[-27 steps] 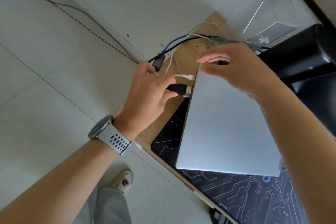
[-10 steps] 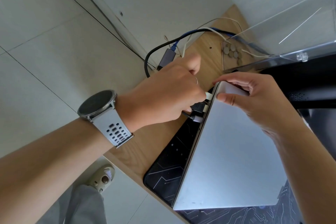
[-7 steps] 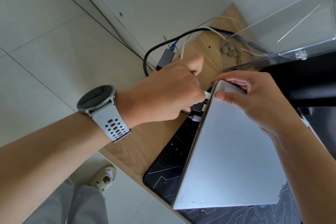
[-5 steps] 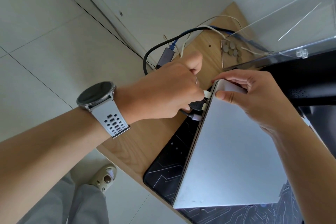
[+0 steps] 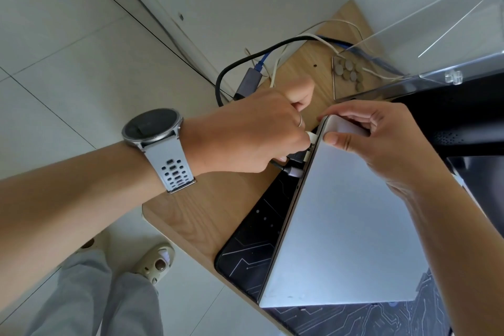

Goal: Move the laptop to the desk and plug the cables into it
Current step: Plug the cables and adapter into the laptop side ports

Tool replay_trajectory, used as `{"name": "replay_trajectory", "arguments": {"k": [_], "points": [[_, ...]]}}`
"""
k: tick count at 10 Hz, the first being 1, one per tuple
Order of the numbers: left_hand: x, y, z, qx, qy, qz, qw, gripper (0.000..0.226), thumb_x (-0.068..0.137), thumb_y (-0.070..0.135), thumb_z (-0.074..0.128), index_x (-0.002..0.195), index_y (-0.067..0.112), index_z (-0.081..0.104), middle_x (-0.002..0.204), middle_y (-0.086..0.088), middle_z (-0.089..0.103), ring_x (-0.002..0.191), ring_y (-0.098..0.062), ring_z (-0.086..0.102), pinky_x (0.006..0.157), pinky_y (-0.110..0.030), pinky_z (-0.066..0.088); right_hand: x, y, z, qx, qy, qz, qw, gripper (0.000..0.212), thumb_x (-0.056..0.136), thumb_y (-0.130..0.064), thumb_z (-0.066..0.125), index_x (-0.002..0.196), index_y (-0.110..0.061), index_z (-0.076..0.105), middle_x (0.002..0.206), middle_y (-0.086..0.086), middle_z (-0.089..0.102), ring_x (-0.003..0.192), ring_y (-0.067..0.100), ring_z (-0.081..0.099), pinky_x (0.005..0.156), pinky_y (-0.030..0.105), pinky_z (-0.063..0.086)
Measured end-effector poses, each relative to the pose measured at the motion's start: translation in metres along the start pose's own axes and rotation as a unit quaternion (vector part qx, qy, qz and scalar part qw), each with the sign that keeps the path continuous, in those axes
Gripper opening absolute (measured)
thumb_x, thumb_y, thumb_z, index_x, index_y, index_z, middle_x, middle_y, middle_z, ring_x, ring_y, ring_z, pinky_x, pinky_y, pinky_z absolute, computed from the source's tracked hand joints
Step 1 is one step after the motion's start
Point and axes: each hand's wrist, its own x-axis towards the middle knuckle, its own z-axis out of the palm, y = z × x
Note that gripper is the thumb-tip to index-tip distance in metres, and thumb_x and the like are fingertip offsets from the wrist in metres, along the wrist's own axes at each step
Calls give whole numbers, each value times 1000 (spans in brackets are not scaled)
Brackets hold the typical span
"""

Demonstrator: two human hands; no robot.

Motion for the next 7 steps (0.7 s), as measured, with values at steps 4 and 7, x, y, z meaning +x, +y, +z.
{"name": "replay_trajectory", "arguments": {"k": [4,7], "points": [[-10,-20,-9,190,27,299,935,34,73,7,76,54,4,49,50,-1,44,85,-15,29,54,-36,44,-1,-1,0,6,-2,-5,1000,25,73,-10,78,88,-30,74,91,-7,75,93,13,68,86,34,53],[-12,-2,-3,198,37,295,934,44,56,-11,78,51,7,39,61,16,7,81,-14,26,45,-36,47,0,0,2,16,2,-4,1000,27,71,-7,79,84,-30,74,85,-10,74,85,10,67,81,31,51]]}}
